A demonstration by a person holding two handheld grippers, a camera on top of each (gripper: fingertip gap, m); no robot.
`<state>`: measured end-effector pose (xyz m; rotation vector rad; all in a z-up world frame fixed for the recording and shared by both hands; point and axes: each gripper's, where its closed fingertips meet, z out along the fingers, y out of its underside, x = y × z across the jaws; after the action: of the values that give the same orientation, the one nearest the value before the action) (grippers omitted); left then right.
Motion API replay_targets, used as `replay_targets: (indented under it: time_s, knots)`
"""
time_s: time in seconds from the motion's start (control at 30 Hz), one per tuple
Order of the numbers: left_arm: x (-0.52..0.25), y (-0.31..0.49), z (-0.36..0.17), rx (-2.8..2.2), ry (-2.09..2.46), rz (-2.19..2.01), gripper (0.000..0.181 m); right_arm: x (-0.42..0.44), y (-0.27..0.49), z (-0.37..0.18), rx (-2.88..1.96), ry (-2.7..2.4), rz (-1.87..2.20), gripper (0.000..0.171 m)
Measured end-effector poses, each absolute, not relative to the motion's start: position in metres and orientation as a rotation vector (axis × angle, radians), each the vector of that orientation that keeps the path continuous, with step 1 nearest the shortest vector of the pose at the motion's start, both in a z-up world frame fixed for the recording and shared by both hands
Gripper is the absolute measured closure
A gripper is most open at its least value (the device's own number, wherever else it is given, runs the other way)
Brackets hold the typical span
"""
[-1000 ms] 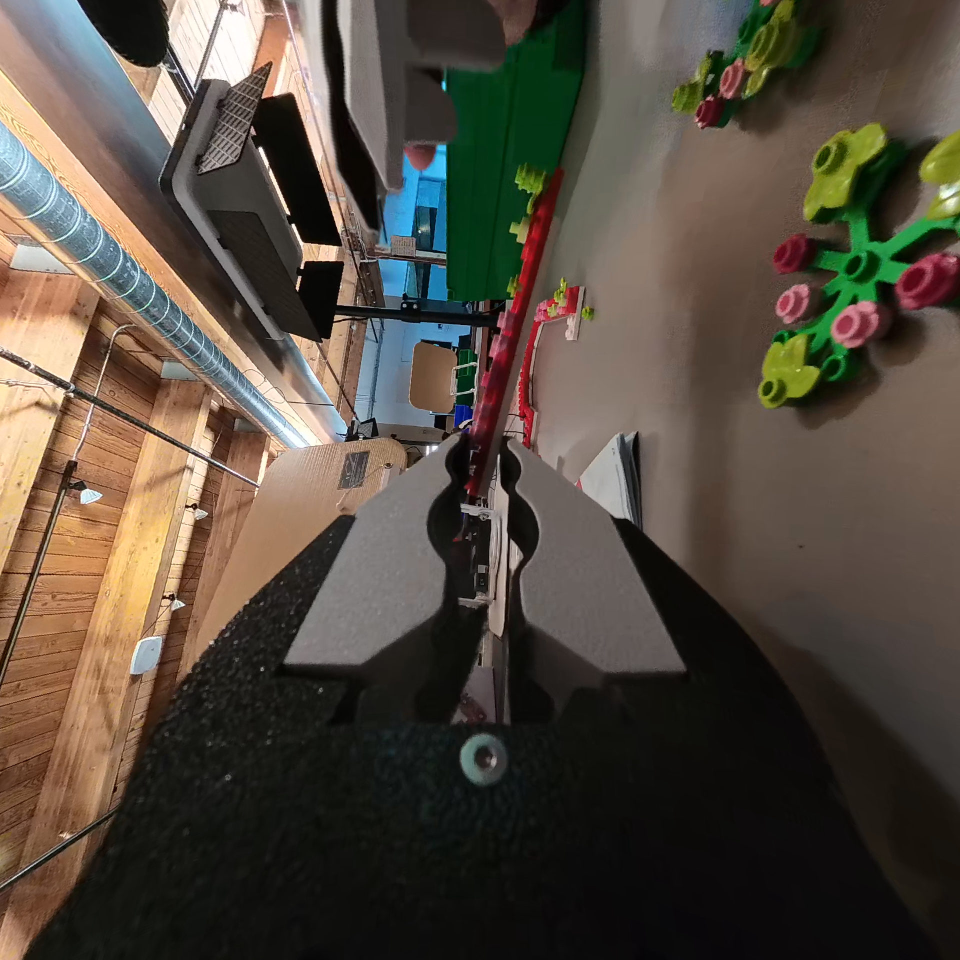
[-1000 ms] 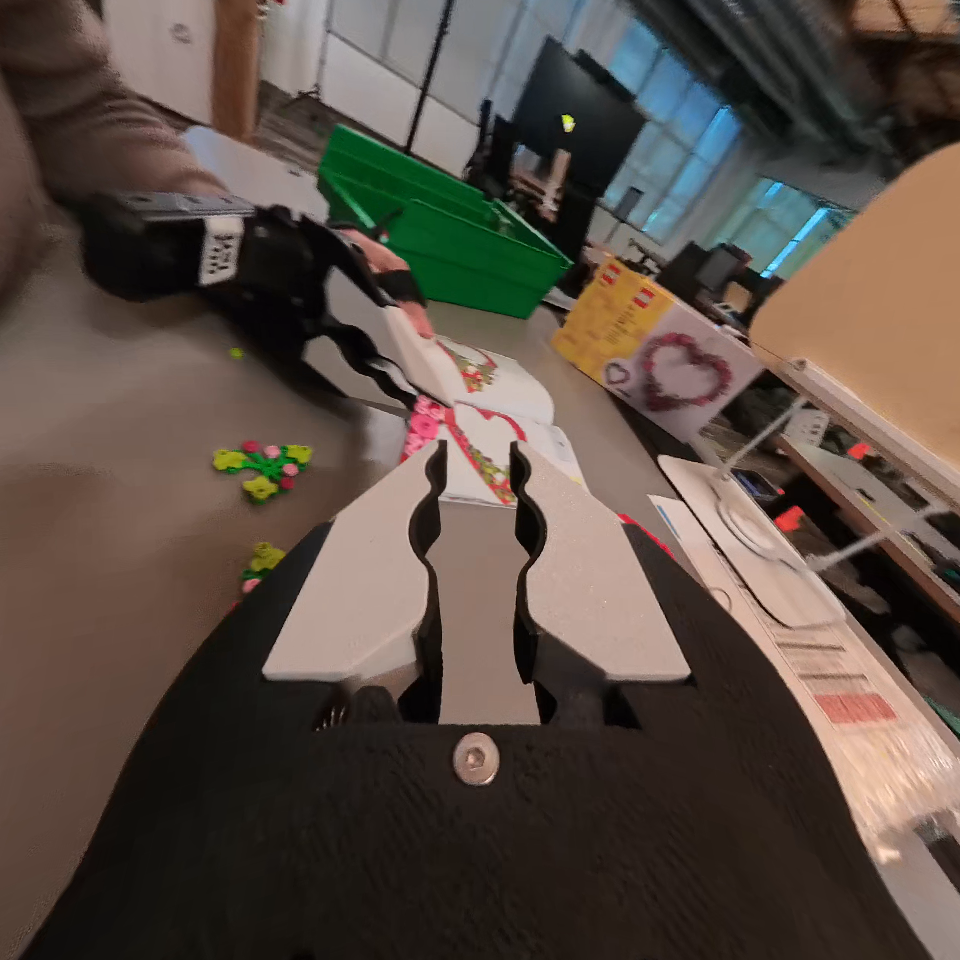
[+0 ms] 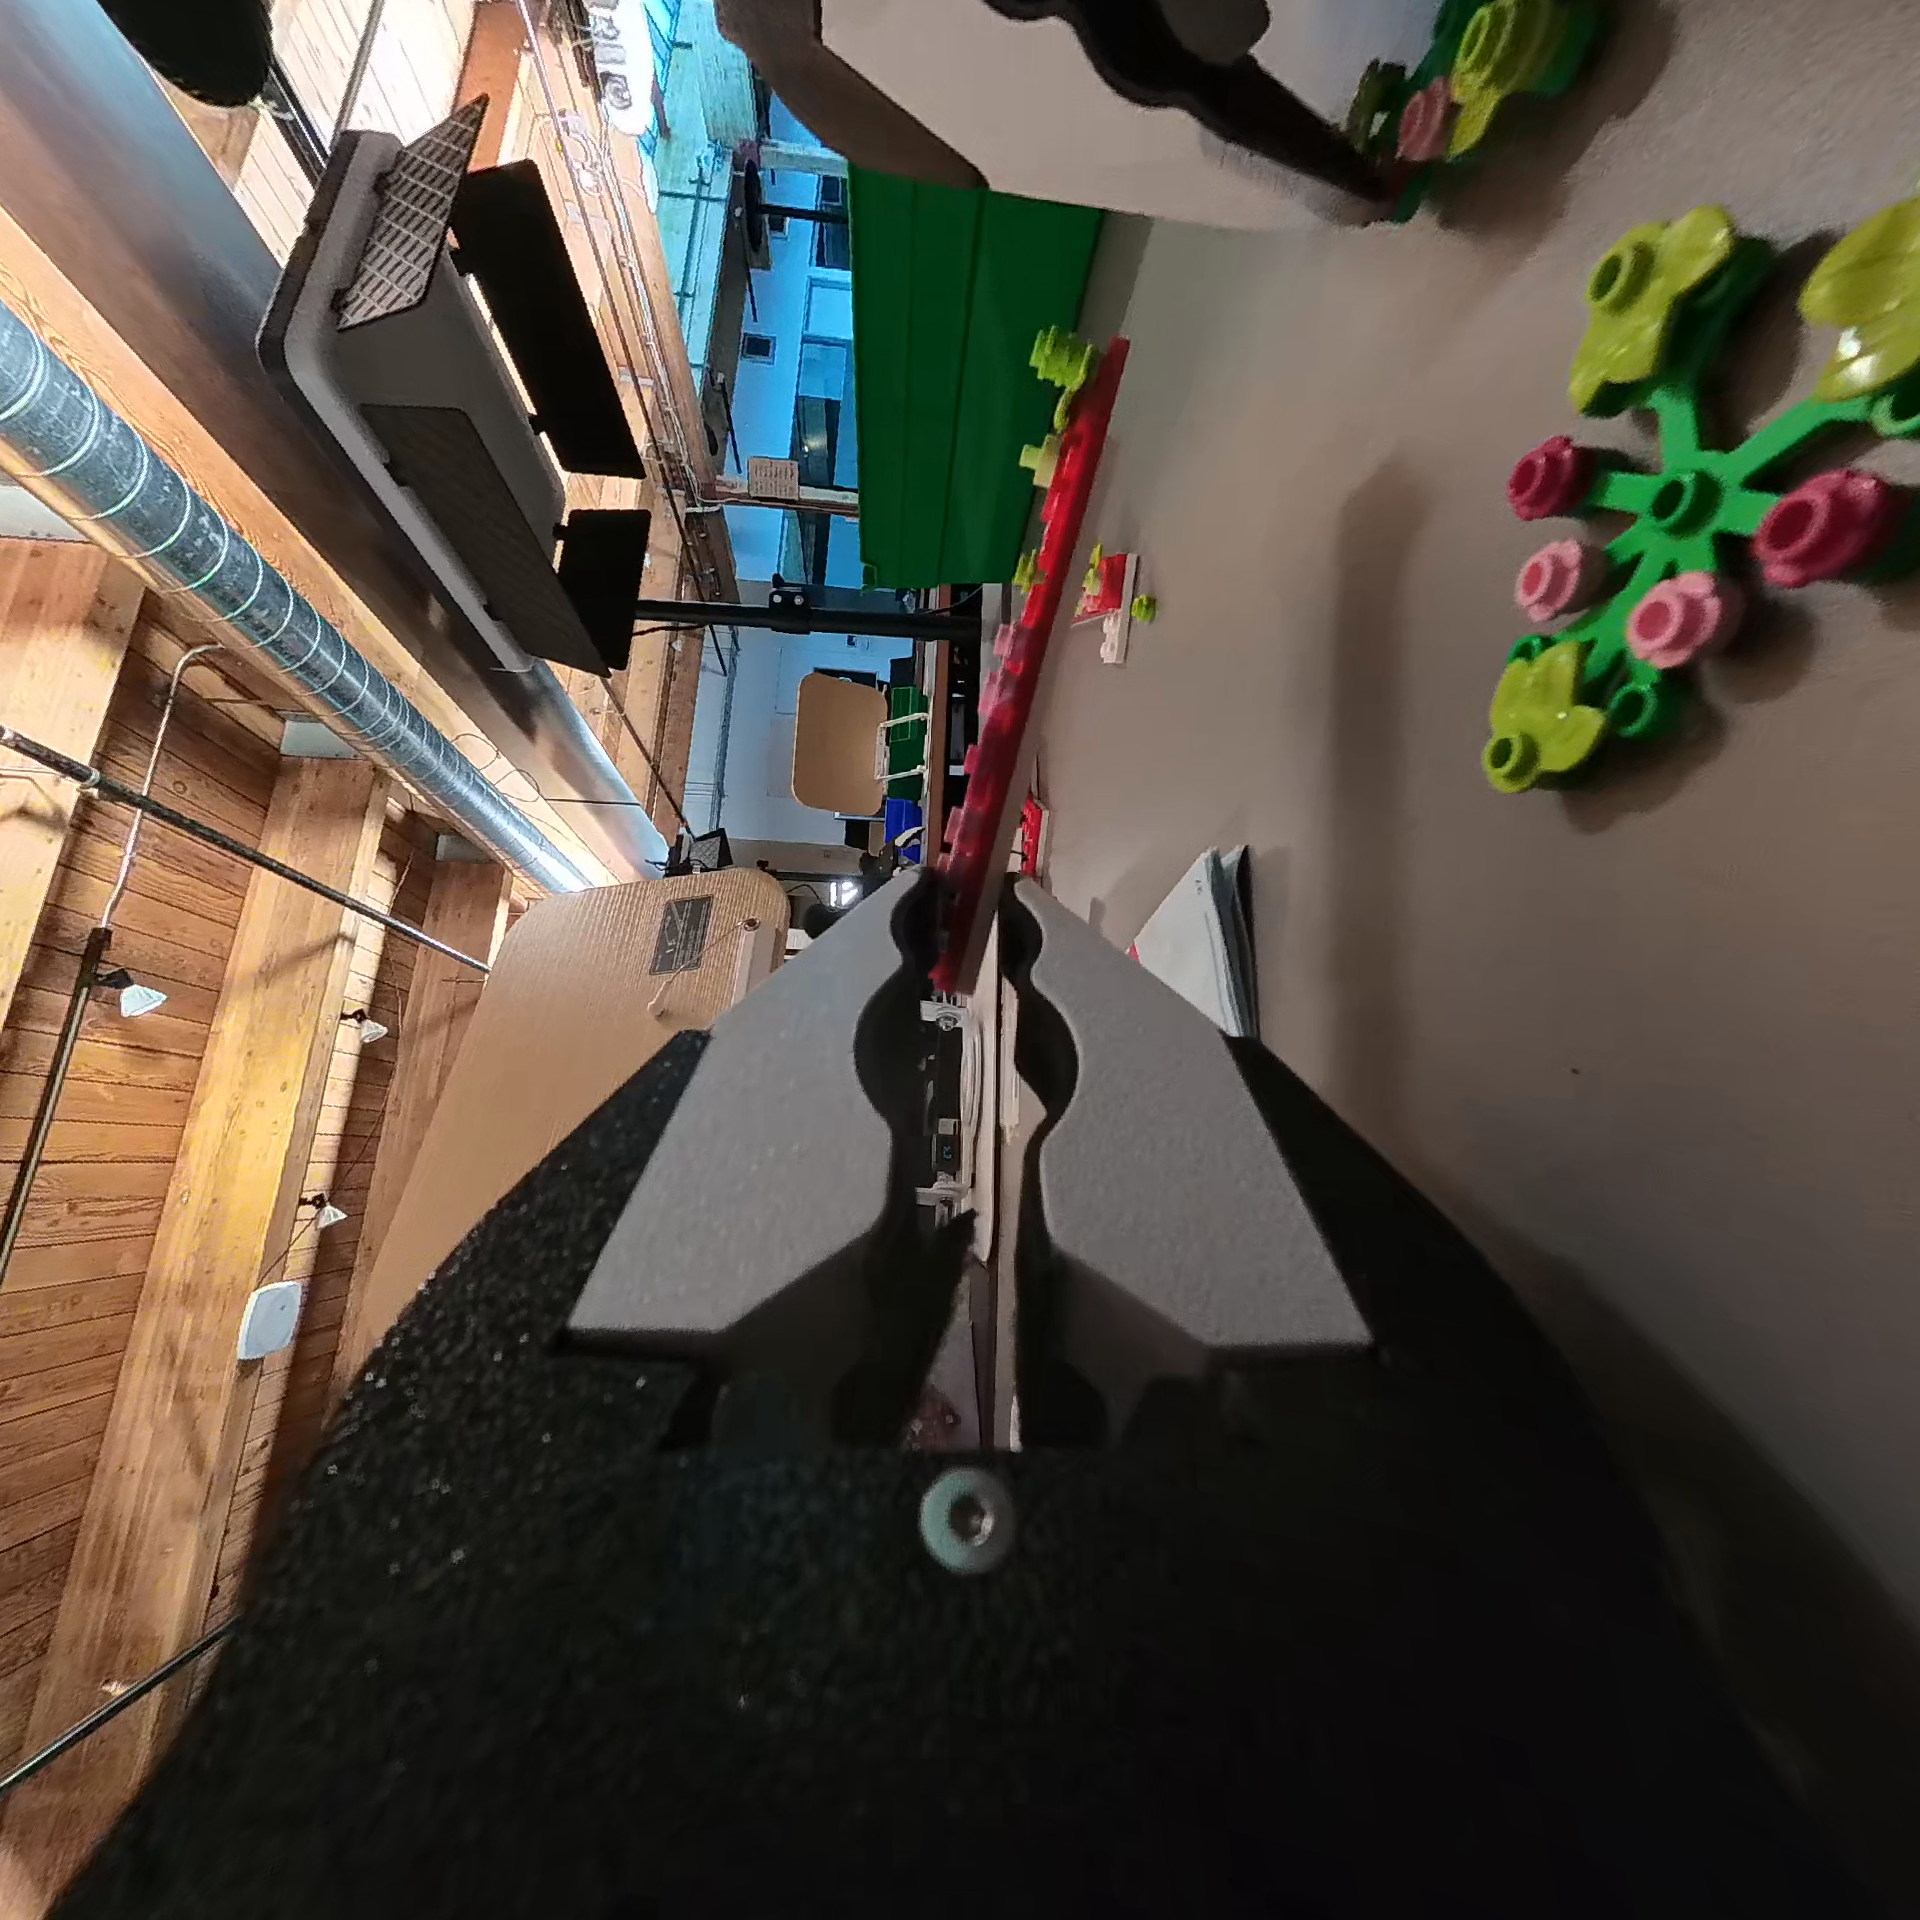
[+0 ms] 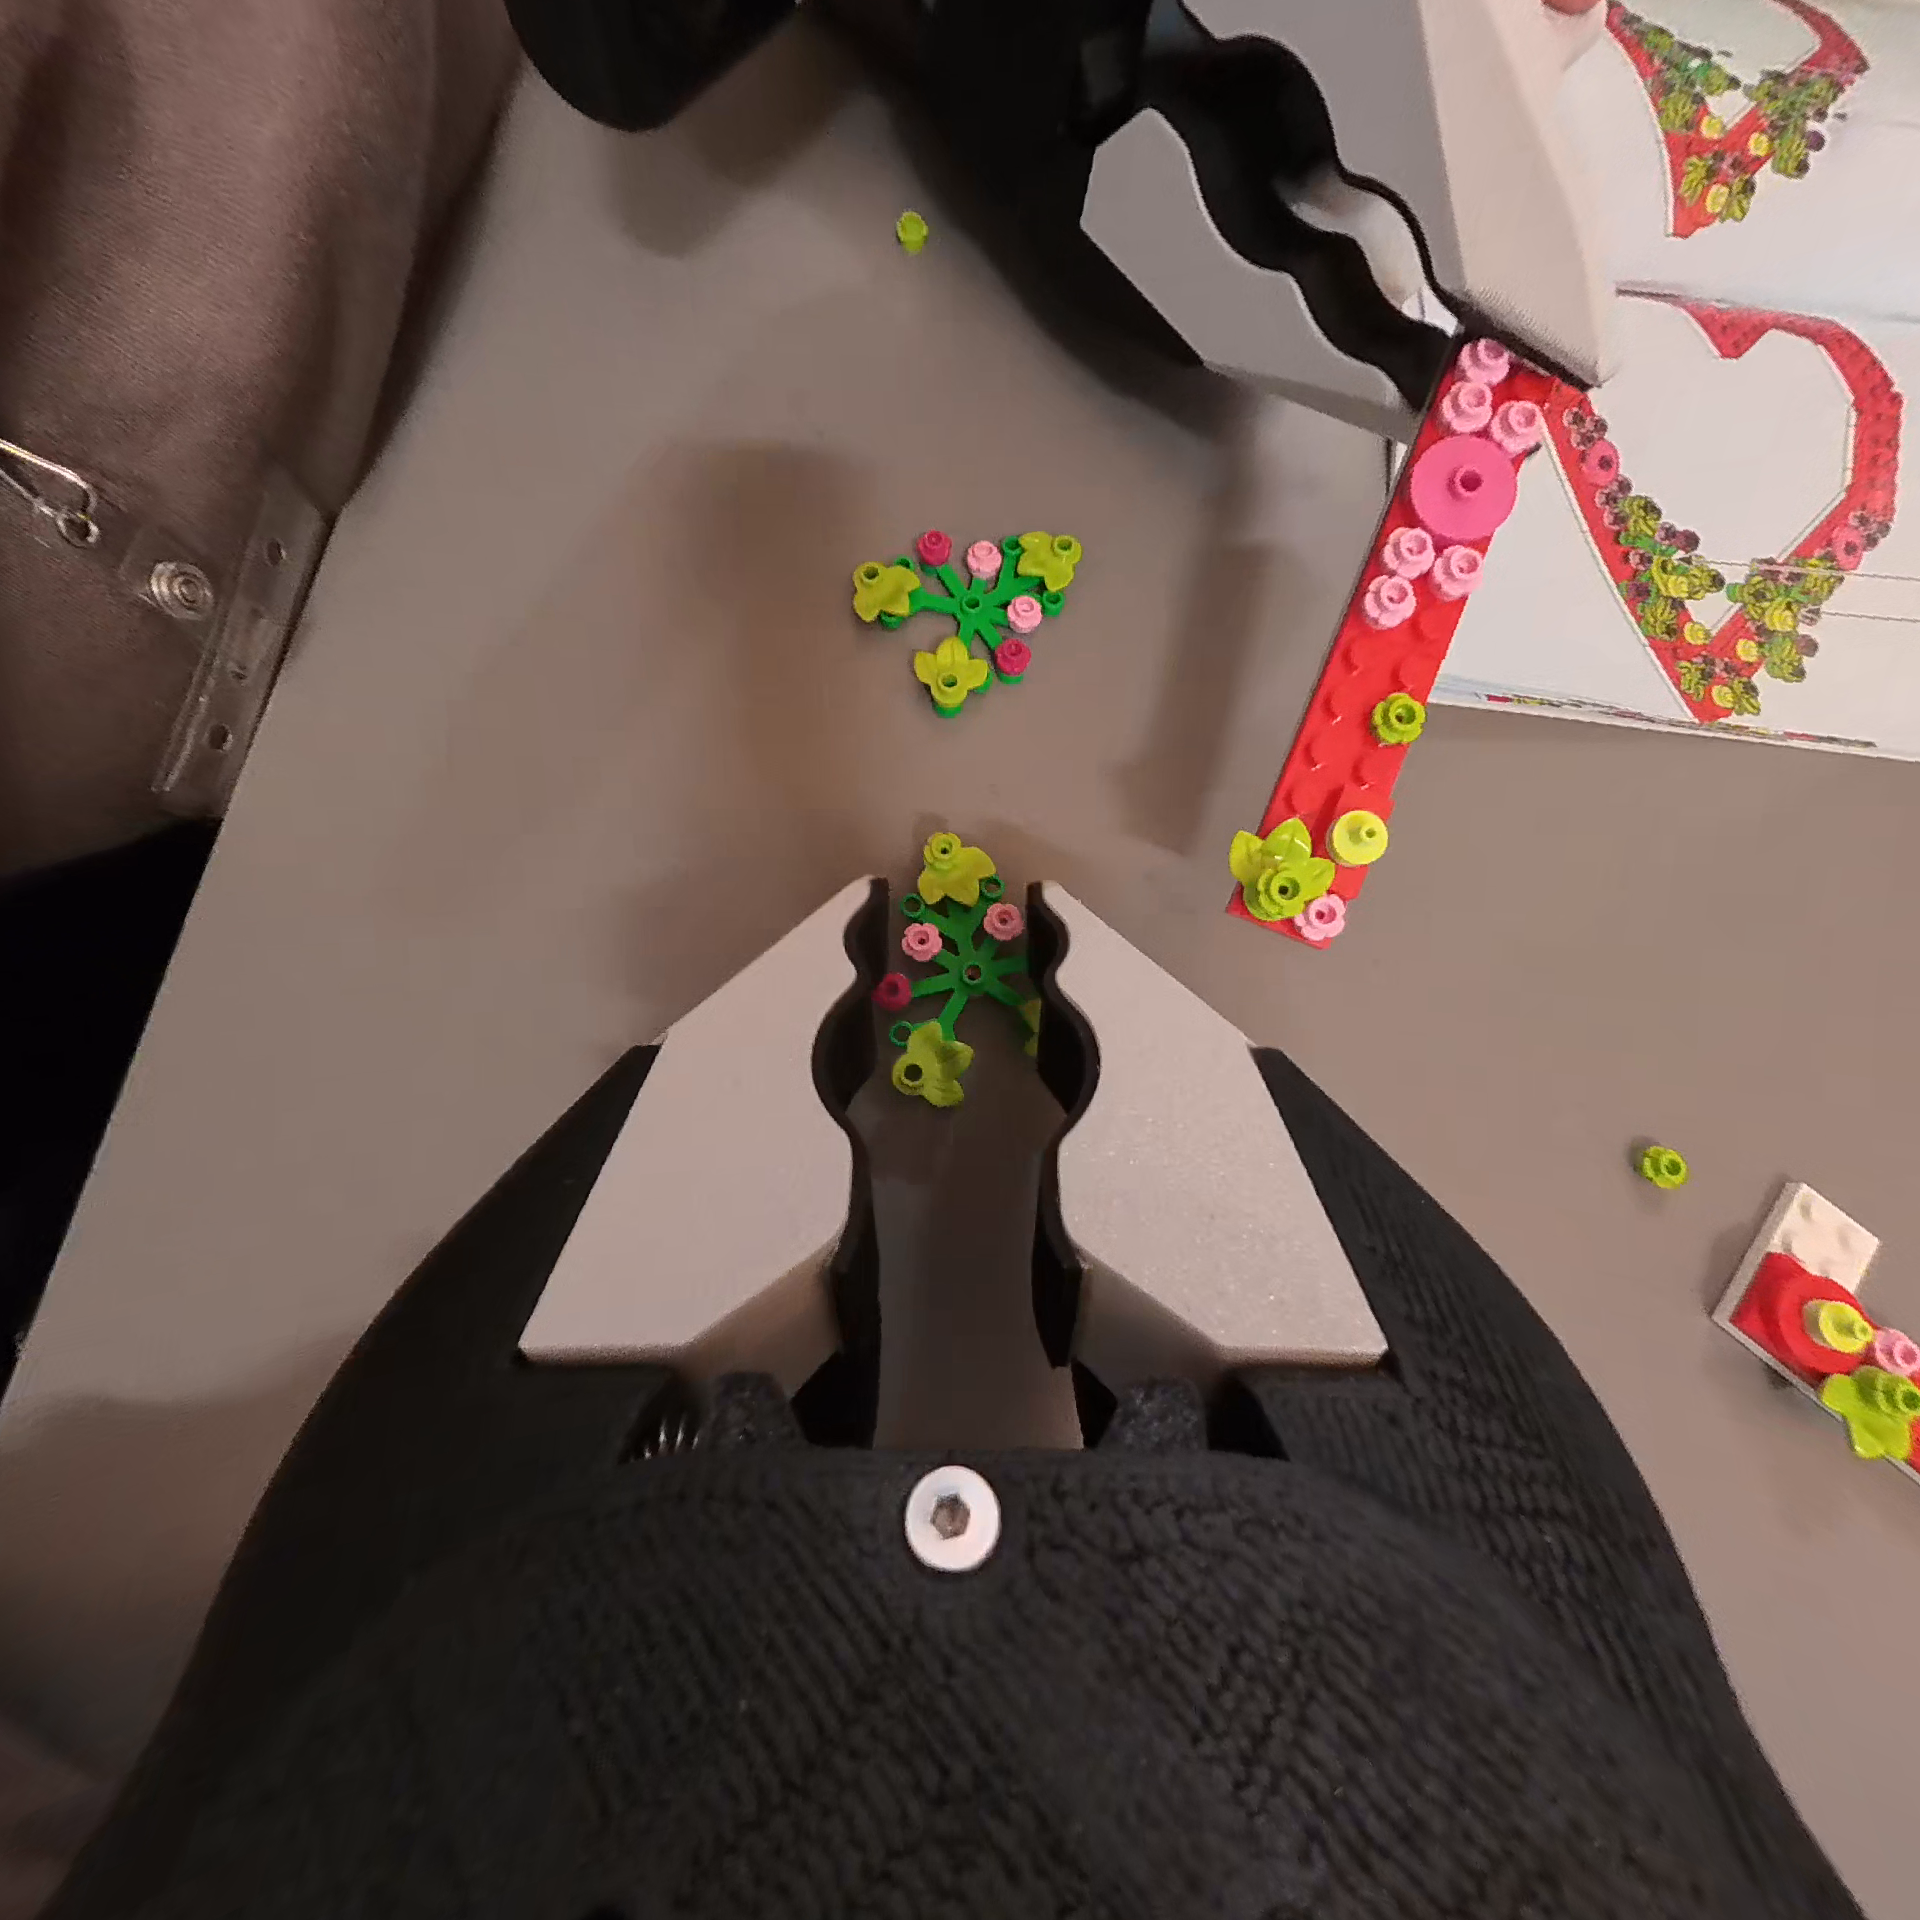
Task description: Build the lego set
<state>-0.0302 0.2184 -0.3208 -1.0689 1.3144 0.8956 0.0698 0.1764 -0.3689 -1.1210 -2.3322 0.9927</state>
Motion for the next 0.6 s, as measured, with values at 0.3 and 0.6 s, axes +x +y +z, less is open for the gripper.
replay_targets:
  time_s: [0.3,0.6]
  knots:
    - [-0.029,0.219,-0.323,-1.074,1.323,0.891,0.174,0.067,0.171,-0.375,-1.090,-2.357,0.972,0.154]
    - [-0.030,0.219,-0.323,-1.074,1.326,0.892,0.174,0.070,0.180,-0.358,-1.102,-2.266,1.058,0.148]
